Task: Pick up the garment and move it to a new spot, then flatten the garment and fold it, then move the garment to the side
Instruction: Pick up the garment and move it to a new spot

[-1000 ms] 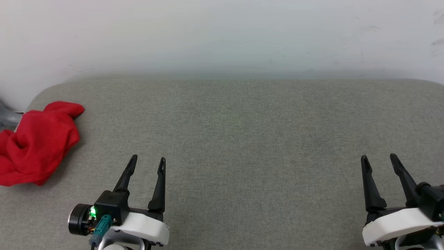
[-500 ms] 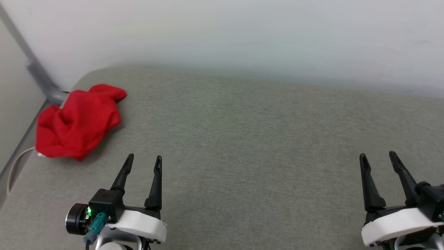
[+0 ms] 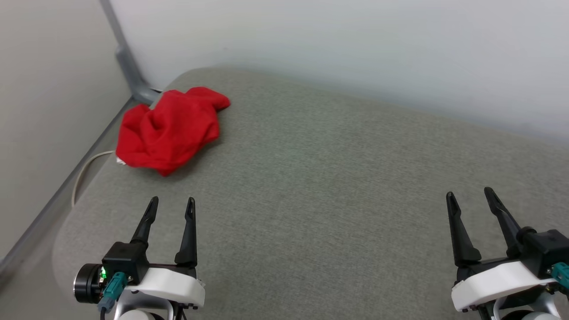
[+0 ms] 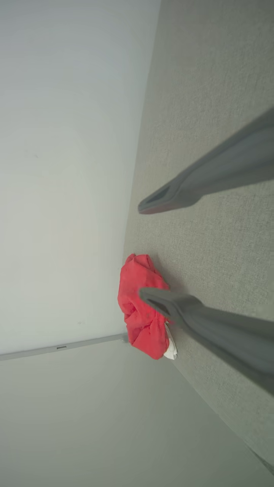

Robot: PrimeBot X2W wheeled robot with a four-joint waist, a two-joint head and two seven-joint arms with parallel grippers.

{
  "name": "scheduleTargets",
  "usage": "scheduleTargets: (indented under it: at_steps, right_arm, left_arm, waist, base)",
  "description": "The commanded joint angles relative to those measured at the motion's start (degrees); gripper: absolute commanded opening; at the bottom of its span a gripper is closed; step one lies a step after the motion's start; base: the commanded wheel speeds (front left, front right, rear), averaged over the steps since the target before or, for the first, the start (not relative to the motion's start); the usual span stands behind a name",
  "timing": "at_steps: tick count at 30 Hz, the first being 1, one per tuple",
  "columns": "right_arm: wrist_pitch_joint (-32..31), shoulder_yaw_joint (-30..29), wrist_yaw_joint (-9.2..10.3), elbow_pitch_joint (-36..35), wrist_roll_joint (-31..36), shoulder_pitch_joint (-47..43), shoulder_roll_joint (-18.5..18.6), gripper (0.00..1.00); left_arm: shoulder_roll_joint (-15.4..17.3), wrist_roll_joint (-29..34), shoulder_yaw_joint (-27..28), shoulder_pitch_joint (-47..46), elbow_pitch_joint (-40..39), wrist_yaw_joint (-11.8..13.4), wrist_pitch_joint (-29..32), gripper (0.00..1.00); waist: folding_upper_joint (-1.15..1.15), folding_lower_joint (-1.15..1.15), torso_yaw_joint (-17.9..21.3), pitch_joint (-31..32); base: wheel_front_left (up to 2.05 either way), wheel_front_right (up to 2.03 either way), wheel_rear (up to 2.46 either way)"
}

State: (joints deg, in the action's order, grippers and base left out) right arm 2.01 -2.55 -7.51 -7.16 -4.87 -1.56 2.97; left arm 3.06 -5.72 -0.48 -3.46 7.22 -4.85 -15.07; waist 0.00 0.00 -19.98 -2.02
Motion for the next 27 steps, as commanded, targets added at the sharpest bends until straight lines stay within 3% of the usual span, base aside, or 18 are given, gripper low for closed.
scheduleTargets:
  at_steps: [1,15,21,27]
  right_arm:
    - [0.22,0.32,0.04,-0.13,0.24,0.65,-0.14,1.00]
    - [0.01,1.20,0.04,-0.43,1.19,1.50,-0.13,1.00]
    - [-0.40,1.10,0.04,-0.83,1.06,1.74,-0.13,1.00]
    - [-1.74,0.85,0.04,-3.13,2.37,3.82,-0.13,1.00]
  left_arm:
    - [-0.10,-0.12,0.33,-0.23,-0.06,-0.02,-0.15,1.00]
    - [-0.21,-0.57,1.08,-0.25,-0.36,-0.26,-0.15,1.00]
    - [-0.22,-1.32,2.31,-1.51,0.50,0.18,-0.15,1.00]
    - [0.87,-2.57,4.34,-8.20,4.28,-0.33,-0.15,1.00]
  waist:
    - [0.00,0.00,-2.13,-0.15]
    - [0.00,0.00,-5.87,-0.44]
    - [0.00,0.00,-5.24,-1.51]
    - [0.00,0.00,-3.35,-6.48]
  base:
    - [0.00,0.00,0.00]
    - [0.00,0.00,0.00]
    - [0.00,0.00,0.00]
    - [0.00,0.00,0.00]
